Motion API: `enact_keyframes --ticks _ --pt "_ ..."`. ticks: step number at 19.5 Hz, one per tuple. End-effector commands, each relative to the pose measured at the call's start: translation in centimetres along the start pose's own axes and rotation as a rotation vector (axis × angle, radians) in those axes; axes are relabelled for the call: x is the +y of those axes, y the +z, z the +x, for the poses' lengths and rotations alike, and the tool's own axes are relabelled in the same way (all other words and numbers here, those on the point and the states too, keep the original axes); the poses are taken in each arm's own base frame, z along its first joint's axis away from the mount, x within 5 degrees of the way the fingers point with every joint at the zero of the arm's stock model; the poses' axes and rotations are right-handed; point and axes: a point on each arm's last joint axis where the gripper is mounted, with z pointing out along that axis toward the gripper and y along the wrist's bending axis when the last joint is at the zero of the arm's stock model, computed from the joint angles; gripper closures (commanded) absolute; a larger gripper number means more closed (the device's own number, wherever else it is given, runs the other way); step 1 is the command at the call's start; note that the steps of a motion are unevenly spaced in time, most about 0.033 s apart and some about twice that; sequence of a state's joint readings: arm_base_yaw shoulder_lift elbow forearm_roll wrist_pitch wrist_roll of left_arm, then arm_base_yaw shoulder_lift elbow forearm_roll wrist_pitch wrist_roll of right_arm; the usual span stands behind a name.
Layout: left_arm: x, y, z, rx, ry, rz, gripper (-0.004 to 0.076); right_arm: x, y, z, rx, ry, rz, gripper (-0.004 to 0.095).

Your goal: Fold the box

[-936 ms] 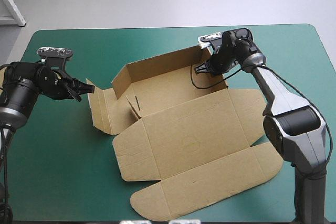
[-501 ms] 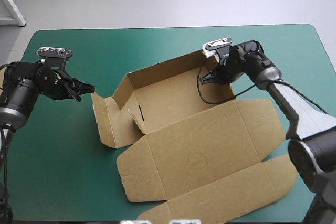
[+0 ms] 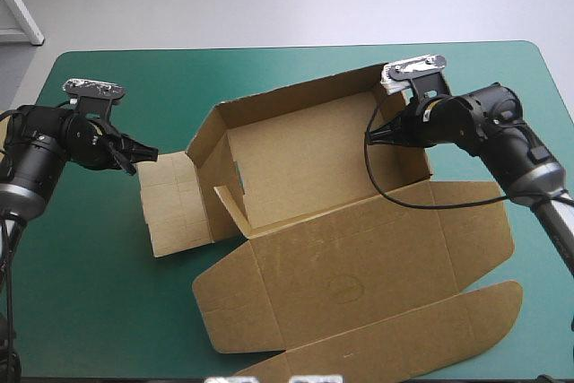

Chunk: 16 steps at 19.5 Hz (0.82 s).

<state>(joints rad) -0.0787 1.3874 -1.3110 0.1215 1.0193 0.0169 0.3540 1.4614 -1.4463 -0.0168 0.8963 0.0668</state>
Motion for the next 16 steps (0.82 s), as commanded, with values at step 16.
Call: enact_keyframes --ticks 16 --pt "4.4 5.2 4.7 -0.344 -0.359 0.307 0.0728 -0.3 -11.3 -3.3 -0.188 0.068 0.015 0.0924"
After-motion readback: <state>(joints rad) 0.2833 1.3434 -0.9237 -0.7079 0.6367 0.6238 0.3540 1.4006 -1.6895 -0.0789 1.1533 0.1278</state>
